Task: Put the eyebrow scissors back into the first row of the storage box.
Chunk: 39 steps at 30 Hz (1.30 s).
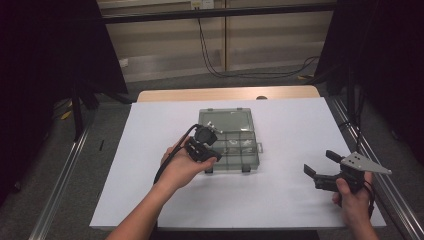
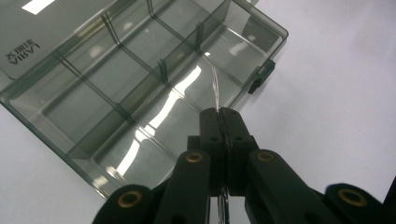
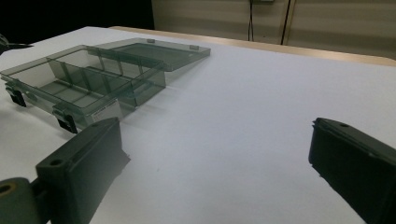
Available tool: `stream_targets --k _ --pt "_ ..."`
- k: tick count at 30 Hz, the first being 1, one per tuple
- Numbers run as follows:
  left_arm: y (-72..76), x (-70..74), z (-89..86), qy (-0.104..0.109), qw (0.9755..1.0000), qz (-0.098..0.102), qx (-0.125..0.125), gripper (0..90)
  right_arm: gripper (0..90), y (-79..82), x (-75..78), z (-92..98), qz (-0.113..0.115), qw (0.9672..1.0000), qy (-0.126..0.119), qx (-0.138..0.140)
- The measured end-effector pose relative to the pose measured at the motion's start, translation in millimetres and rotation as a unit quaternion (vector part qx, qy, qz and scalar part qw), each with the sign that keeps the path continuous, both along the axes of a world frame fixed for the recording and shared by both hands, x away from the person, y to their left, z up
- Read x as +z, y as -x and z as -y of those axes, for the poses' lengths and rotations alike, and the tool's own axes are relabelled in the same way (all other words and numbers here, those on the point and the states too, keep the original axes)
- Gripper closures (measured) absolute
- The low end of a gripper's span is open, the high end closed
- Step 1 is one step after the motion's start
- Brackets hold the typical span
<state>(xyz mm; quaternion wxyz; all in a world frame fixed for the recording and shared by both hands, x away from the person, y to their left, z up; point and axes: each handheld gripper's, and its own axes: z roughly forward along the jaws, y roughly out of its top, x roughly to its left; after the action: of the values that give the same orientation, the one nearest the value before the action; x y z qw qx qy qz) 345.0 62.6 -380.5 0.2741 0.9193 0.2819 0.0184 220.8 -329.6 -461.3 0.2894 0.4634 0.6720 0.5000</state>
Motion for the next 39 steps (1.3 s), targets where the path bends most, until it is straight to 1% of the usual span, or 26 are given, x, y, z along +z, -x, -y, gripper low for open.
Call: stream_targets --k 1,2,5,6,8,9,12,13,14,15,16,17,18,19,20,22,23,26,27,31,32,33,34,35,38,39 --pt "-1.0 0.9 0.5 0.002 1.0000 -0.003 0.004 89.4 2.3 -0.2 0.0 0.3 0.002 1.0000 0.002 -0.001" --pt "-2.6 1.1 1.0 0.003 1.0000 0.000 0.005 89.4 2.4 -0.1 0.1 0.4 0.003 1.0000 0.001 -0.001" --pt "-6.5 1.6 1.6 -0.001 1.0000 -0.001 0.002 89.5 2.5 0.2 0.1 1.4 0.002 1.0000 0.000 0.000" --pt "-7.4 0.6 2.4 0.002 1.0000 0.000 0.007 89.5 2.5 0.2 0.1 1.6 0.002 1.0000 0.000 0.000" --pt "-10.4 -0.2 2.9 0.003 1.0000 -0.003 0.004 89.4 2.6 0.1 -0.1 1.8 0.002 1.0000 0.001 -0.002" --pt "-11.6 -1.1 3.5 0.005 1.0000 0.001 0.005 89.4 2.6 0.1 -0.1 2.0 0.002 1.0000 0.001 -0.003" --pt "-15.7 -0.9 4.1 0.004 1.0000 -0.001 0.008 89.4 2.6 0.2 -0.1 1.8 0.001 1.0000 0.000 -0.002" --pt "-16.7 -1.6 4.8 0.010 0.9999 0.002 0.011 89.4 2.6 0.2 -0.1 1.8 0.001 1.0000 0.000 -0.002" --pt "-18.4 -0.8 4.5 0.006 1.0000 -0.003 0.007 89.4 2.6 0.3 -0.1 1.7 0.001 1.0000 0.000 -0.001" --pt "-19.2 -1.3 5.0 0.009 0.9999 -0.001 0.012 89.4 2.6 0.3 -0.1 1.7 0.001 1.0000 -0.001 0.000" --pt "-21.4 -1.4 5.1 0.006 0.9999 0.001 0.008 89.4 2.6 0.2 -0.2 1.6 0.001 1.0000 0.000 -0.001" --pt "-22.0 -1.6 5.4 0.007 0.9999 -0.002 0.011 89.4 2.7 0.1 -0.3 1.6 0.001 1.0000 0.001 0.000" --pt "-23.4 -1.9 5.6 0.007 0.9999 0.002 0.013 89.4 2.6 0.0 -0.4 1.5 0.001 1.0000 0.001 0.000" --pt "-24.6 -2.8 5.9 0.012 0.9998 0.001 0.016 89.4 2.7 0.1 -0.3 1.6 0.001 1.0000 0.001 -0.001" --pt "-26.7 -2.5 5.5 0.009 0.9999 0.000 0.012 89.4 2.7 0.3 -0.3 1.6 0.000 1.0000 -0.001 -0.001" --pt "-28.3 -3.5 6.3 0.012 0.9998 0.002 0.016 89.4 2.7 0.4 -0.4 1.6 -0.001 1.0000 -0.002 -0.002" --pt "-28.9 -2.8 6.2 0.008 0.9998 -0.002 0.017 89.4 2.7 0.3 -0.4 1.8 0.000 1.0000 -0.001 -0.002" --pt "-32.0 -2.2 6.3 0.010 0.9998 0.004 0.016 89.4 2.7 0.2 -0.4 2.1 0.001 1.0000 -0.002 -0.003" --pt "-32.3 -1.6 6.7 0.012 0.9998 0.003 0.019 89.4 2.7 0.1 -0.4 2.3 0.001 1.0000 -0.002 -0.003" --pt "-35.1 0.7 8.3 0.015 0.9998 -0.003 0.011 89.4 2.7 0.3 -0.3 2.3 0.000 1.0000 -0.002 -0.003" --pt "-36.1 1.7 8.6 0.012 0.9999 -0.003 0.008 89.4 2.8 0.3 -0.3 2.3 0.000 1.0000 -0.003 -0.002" --pt "-36.8 1.6 9.3 0.014 0.9998 0.001 0.010 89.4 2.8 0.2 -0.3 2.3 0.000 1.0000 -0.003 -0.003" --pt "-37.5 2.4 9.7 0.015 0.9998 -0.001 0.011 89.4 2.8 0.3 -0.3 2.2 0.000 1.0000 -0.002 -0.003" --pt "-38.7 2.8 9.8 0.013 0.9999 0.003 0.010 89.4 2.8 0.3 -0.2 2.2 0.000 1.0000 -0.003 -0.003" --pt "-40.7 3.1 10.6 0.015 0.9998 0.000 0.016 89.4 2.8 0.3 -0.2 2.6 0.002 1.0000 -0.001 -0.003" --pt "-41.7 2.4 10.9 0.014 0.9997 0.006 0.017 89.4 2.8 0.4 -0.2 2.6 0.002 1.0000 -0.002 -0.004"
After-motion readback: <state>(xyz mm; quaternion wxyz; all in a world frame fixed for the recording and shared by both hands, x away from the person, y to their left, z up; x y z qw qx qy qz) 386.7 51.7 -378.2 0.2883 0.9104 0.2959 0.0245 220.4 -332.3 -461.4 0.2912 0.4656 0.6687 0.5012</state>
